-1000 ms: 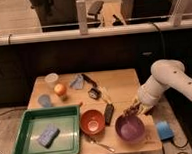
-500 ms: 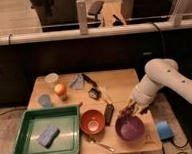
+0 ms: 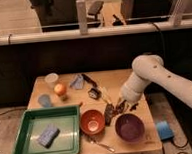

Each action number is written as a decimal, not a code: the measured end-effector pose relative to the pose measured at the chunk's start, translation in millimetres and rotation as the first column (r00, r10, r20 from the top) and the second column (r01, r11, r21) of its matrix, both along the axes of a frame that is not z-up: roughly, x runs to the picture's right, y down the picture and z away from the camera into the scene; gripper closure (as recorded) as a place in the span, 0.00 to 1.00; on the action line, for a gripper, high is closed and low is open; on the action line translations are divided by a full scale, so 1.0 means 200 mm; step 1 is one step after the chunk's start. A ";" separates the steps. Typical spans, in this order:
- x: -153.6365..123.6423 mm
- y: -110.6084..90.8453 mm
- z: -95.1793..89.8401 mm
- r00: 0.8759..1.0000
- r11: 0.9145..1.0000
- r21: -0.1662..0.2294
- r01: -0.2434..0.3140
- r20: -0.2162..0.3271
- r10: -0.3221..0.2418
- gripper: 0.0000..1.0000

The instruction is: Place grapes in red bowl

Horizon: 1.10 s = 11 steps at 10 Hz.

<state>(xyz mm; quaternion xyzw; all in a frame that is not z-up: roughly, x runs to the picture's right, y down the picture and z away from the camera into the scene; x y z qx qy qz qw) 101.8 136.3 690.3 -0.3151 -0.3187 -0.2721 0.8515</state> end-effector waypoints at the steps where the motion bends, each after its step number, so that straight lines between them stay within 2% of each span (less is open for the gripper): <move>1: -0.05 -0.01 -0.01 0.999 1.000 0.003 0.020 0.029 -0.020 0.95; 4: -0.24 -0.01 -0.03 0.986 0.996 0.011 0.087 0.144 -0.088 0.95; 6: -0.30 -0.01 -0.05 0.974 0.993 0.012 0.114 0.194 -0.114 0.95; 8: -0.43 0.01 -0.07 0.955 0.988 0.014 0.154 0.254 -0.153 0.95; 11: -0.53 0.04 -0.08 0.933 0.981 0.019 0.195 0.304 -0.192 0.95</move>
